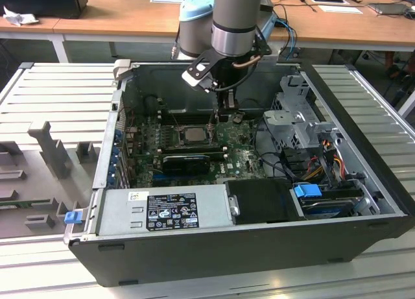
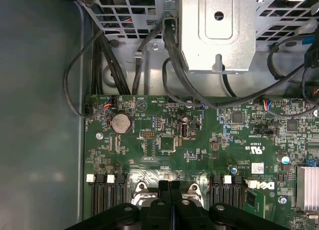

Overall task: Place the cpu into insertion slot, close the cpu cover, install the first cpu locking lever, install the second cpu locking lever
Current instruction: 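Close the cpu cover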

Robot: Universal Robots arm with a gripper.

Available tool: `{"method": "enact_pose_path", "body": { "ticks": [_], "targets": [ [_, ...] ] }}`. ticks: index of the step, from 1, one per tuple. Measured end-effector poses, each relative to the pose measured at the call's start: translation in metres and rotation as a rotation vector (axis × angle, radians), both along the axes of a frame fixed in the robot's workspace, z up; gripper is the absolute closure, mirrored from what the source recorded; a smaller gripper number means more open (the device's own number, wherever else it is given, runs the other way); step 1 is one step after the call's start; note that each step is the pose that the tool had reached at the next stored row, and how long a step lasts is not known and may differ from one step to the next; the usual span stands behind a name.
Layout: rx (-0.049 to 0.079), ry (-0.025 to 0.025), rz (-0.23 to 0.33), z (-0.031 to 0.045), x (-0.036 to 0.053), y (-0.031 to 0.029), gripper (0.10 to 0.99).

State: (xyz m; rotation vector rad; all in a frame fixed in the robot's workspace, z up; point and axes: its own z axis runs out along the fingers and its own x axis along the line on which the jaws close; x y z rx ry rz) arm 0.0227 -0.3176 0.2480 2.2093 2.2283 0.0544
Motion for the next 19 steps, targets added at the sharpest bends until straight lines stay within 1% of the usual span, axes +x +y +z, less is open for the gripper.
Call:
{"method": "enact_pose_path", "body": {
  "ticks": [3, 6, 19],
  "targets": [
    [0.000, 0.0000, 0.000, 0.0000, -0.0009, 0.0000, 0.980],
    [0.000, 0.0000, 0.000, 0.0000, -0.0042, 0.0000, 0.980],
    [0.000, 0.0000, 0.000, 0.0000, -0.0135, 0.0000, 0.980]
  ]
}}
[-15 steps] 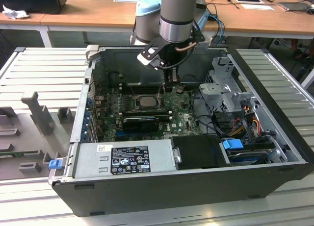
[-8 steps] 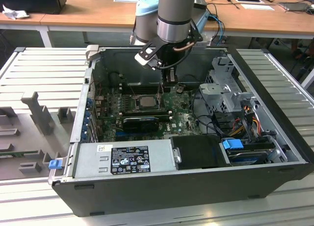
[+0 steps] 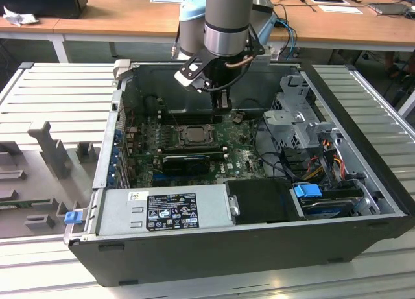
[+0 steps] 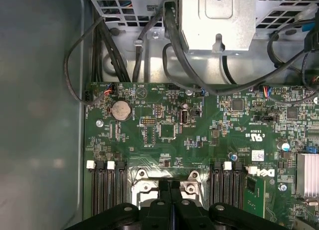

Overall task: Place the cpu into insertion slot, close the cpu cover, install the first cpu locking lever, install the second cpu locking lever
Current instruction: 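Close the cpu cover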

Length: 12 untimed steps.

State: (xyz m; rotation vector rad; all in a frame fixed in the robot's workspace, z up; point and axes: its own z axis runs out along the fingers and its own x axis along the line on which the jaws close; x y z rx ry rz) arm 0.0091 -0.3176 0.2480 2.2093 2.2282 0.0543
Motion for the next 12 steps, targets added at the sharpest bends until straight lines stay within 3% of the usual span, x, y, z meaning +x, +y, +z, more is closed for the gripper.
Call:
{"method": "enact_pose_path", "body": {
  "ticks": [5, 8, 12],
  "targets": [
    [0.000, 0.0000, 0.000, -0.0009, -0.0051, -0.0001, 0.980],
    [0.000, 0.0000, 0.010, -0.0098, -0.0102, -0.0019, 0.980],
    [0.001, 0.0000, 0.024, -0.0132, -0.0265, -0.0020, 0.980]
  ]
}}
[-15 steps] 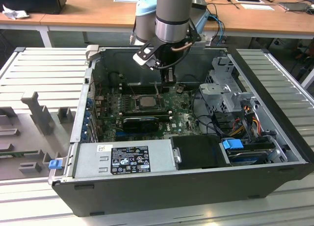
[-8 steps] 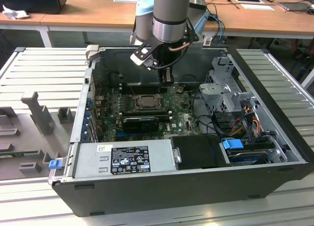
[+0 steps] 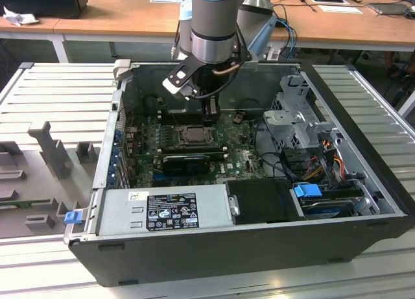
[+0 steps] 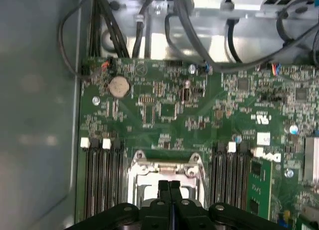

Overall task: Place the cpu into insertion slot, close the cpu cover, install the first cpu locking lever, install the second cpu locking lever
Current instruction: 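Close the cpu cover, then install the first cpu locking lever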

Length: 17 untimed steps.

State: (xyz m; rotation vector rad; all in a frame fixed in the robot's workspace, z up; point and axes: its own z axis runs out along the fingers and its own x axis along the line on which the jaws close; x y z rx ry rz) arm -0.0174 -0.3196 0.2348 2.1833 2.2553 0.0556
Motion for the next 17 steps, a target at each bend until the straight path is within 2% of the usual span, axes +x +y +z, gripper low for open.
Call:
{"method": "enact_pose_path", "body": {
  "ticks": [8, 12, 17],
  "targets": [
    [0.002, 0.0001, 0.000, -0.0009, -0.0203, 0.0000, 0.980],
    [0.002, 0.0002, 0.000, -0.0006, -0.0227, 0.0000, 0.980],
    [0.002, 0.0001, 0.000, 0.0039, -0.0227, 0.0000, 0.980]
  ]
}}
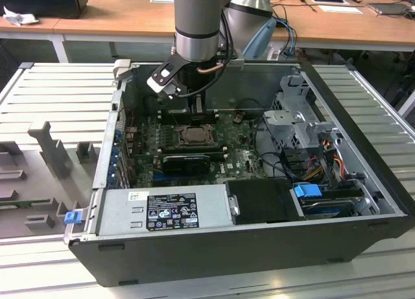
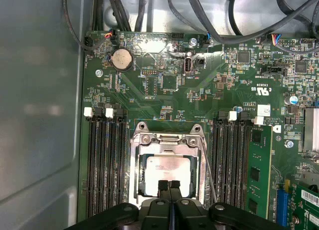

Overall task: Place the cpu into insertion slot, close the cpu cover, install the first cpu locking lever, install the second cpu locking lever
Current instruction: 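Install the first cpu locking lever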

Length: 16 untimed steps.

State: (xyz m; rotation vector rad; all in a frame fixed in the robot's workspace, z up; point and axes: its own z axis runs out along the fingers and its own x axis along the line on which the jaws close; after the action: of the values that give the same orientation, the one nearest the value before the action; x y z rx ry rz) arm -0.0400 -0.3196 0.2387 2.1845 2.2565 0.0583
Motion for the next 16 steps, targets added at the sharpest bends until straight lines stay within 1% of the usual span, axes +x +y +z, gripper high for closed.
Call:
{"method": "enact_pose_path", "body": {
  "ticks": [7, 16],
  "targets": [
    [0.000, 0.0000, 0.000, 0.0023, 0.0000, 0.0000, 0.980],
    [0.000, 0.0001, 0.000, 0.0073, 0.0000, 0.0000, 0.980]
  ]
}}
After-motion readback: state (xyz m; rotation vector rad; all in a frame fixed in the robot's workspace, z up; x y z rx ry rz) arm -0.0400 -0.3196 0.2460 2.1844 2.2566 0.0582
